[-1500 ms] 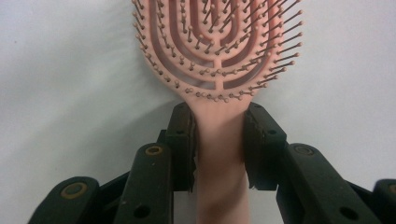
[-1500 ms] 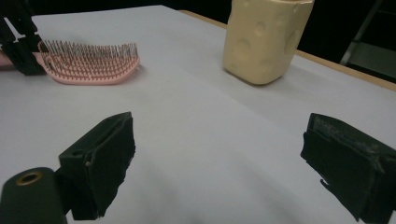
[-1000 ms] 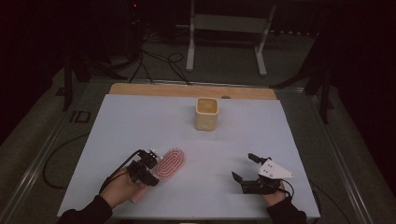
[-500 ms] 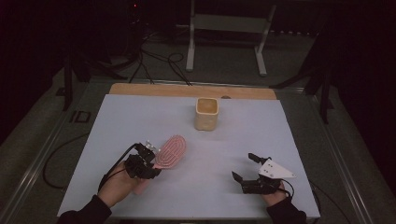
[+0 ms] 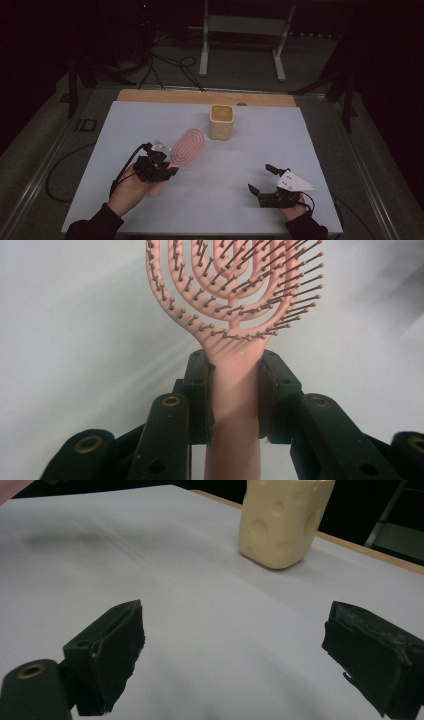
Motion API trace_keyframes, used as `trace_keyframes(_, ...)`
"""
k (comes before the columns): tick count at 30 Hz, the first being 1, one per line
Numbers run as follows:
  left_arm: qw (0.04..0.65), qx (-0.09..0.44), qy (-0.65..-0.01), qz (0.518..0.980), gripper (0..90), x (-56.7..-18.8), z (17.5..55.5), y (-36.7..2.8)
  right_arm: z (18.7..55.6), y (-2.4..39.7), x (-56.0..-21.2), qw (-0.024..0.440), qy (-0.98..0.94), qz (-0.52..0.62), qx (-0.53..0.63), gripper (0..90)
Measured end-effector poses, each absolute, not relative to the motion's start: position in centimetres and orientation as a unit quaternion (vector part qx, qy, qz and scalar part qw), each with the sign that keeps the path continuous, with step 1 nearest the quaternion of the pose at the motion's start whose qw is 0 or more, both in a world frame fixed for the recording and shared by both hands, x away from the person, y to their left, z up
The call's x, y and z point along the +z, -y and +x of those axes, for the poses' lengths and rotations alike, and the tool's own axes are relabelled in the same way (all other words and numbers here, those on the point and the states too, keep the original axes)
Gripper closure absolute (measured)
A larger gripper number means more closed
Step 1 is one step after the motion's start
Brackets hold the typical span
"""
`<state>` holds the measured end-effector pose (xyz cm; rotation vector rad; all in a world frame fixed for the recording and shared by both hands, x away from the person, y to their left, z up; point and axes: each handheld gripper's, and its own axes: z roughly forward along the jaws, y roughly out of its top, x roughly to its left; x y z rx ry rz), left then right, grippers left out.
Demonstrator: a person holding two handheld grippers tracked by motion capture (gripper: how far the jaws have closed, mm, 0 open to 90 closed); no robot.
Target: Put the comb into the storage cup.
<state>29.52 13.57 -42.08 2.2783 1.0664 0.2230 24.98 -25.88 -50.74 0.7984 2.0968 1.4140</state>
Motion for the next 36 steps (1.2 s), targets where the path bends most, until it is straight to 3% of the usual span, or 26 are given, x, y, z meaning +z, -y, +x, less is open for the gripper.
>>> trace_keyframes(36, 0.416, 0.168, -0.367, 0.815, 70.0, -38.1, 34.7, -9.6, 25.0, 25.9, -50.8, 0.239, -0.767, 0.291, 0.52, 9.2)
